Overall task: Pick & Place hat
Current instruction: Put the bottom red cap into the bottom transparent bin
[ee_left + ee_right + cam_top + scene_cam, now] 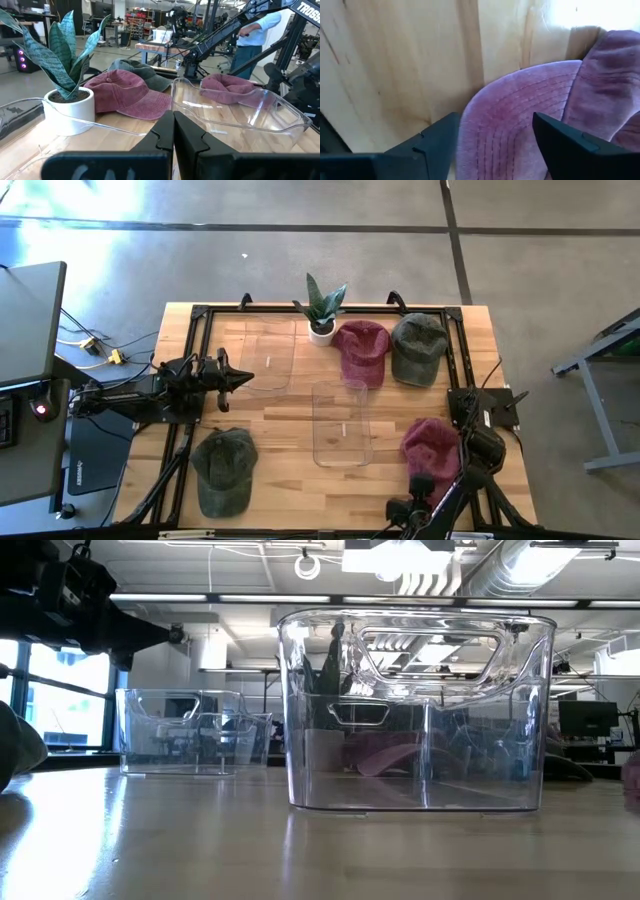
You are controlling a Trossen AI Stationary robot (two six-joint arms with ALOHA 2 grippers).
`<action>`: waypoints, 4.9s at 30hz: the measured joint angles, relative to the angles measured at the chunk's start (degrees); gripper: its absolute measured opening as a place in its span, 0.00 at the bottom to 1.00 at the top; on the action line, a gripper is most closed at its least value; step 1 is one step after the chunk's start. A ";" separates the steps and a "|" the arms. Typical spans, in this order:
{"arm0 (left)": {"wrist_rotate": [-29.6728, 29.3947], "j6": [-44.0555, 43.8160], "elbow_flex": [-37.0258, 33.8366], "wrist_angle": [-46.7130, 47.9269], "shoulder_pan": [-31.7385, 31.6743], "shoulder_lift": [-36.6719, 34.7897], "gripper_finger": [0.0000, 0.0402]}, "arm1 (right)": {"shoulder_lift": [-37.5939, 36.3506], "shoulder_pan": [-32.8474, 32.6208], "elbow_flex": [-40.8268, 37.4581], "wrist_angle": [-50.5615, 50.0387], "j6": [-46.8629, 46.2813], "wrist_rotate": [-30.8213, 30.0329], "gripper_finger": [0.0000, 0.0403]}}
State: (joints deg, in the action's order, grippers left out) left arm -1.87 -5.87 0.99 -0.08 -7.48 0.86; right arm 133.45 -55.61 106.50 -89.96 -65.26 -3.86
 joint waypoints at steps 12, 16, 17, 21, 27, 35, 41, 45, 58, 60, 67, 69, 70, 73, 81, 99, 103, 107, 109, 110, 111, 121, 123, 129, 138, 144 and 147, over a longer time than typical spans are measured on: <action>-0.02 0.00 0.00 -0.06 0.01 0.00 0.00 | 0.07 0.00 -6.27 -0.14 -3.92 4.00 0.03; -0.02 0.00 0.62 -0.04 0.00 0.00 0.00 | 0.07 0.16 -5.19 -0.04 -6.24 0.42 0.04; -0.02 0.00 0.83 0.05 0.00 0.00 0.00 | 0.07 0.32 -4.66 -0.04 -6.29 -0.28 0.03; 0.13 -0.62 2.04 -0.21 0.02 -0.02 0.00 | 0.07 1.16 -2.58 -0.05 -6.04 -2.36 0.01; 0.11 -0.63 2.16 -0.15 0.00 0.00 0.00 | 0.07 2.92 1.57 -0.04 -6.56 -7.63 0.00; 0.11 -0.63 2.25 -0.20 0.02 0.00 0.00 | 0.06 6.92 6.85 -0.04 2.13 1.68 0.00; 0.12 -0.63 2.34 -0.20 0.01 0.00 0.00 | 0.04 5.72 7.02 -0.07 7.20 15.94 0.02; 0.35 -0.63 2.36 -0.08 0.00 0.00 0.00 | 0.04 2.63 7.02 -0.06 6.11 17.73 0.15; 1.34 -0.63 2.40 0.17 0.02 0.00 0.00 | -0.04 -9.72 -0.37 -0.04 5.53 6.23 0.69; 1.34 -0.61 2.40 0.20 0.00 0.00 0.00 | -0.04 -10.44 -2.92 -0.12 4.56 6.30 0.69; 1.32 -0.61 2.43 0.20 0.00 0.00 0.00 | -0.04 -9.62 -4.12 -0.06 6.87 5.53 0.65; 1.33 -0.61 2.43 0.21 0.02 0.00 0.00 | -0.04 -8.99 -3.02 -0.04 7.67 4.98 0.65; 1.31 -0.61 2.43 0.20 0.02 0.00 0.00 | -0.04 -8.69 -2.69 -0.02 7.80 4.51 0.64; 1.31 -0.61 2.43 0.22 0.02 0.00 0.00 | -0.04 -8.07 -2.19 -0.02 7.74 2.54 0.64; 1.29 0.07 2.43 1.63 0.02 0.00 0.00 | -0.04 -6.97 -2.32 -0.04 8.56 -0.06 0.64; 1.29 0.22 2.43 1.73 0.02 0.00 0.00 | -0.33 -6.97 -13.17 -0.56 8.82 4.17 0.64; 1.29 0.21 2.43 1.68 0.01 0.01 0.00 | -0.23 -6.62 -13.29 -0.59 11.27 4.06 0.64; 1.29 0.22 2.43 1.62 0.02 0.00 0.00 | -0.20 -4.59 -13.16 -0.41 16.90 5.55 0.62; 1.27 0.22 2.43 1.55 0.01 0.00 0.00 | -0.20 -3.55 -13.20 -0.41 20.78 5.10 0.59; 1.27 0.22 2.43 1.56 0.02 0.00 0.00 | -0.16 -3.15 -13.24 -0.39 22.84 4.43 0.58; 1.27 0.22 2.43 1.55 0.02 0.00 0.00 | -0.15 -2.75 -13.30 -0.37 24.83 3.75 0.56; 1.27 0.22 2.43 1.59 0.01 0.01 0.00 | -0.15 -1.92 -15.54 0.03 29.71 0.45 0.34; 1.27 0.22 2.43 1.57 0.02 0.01 0.00 | -0.15 -1.83 -16.02 0.01 28.76 -0.99 0.28; 1.27 0.22 2.43 1.57 0.02 0.02 0.00 | -0.05 -0.79 -16.38 0.21 27.62 -7.54 0.04; 1.31 -0.13 2.43 1.57 0.01 0.00 0.00 | -0.16 2.24 -6.88 0.49 21.97 -15.46 0.01; 1.34 -0.39 2.43 1.60 0.02 0.02 0.00 | -6.28 3.67 -0.36 0.20 4.99 -2.59 0.03; 1.45 -0.39 2.43 1.66 0.02 0.02 0.00 | -11.26 3.27 -1.83 0.14 -2.80 3.97 0.03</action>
State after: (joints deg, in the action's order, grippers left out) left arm -0.42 -6.26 3.42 1.58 -7.46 0.89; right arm 122.19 -52.34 104.67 -89.82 -68.06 0.11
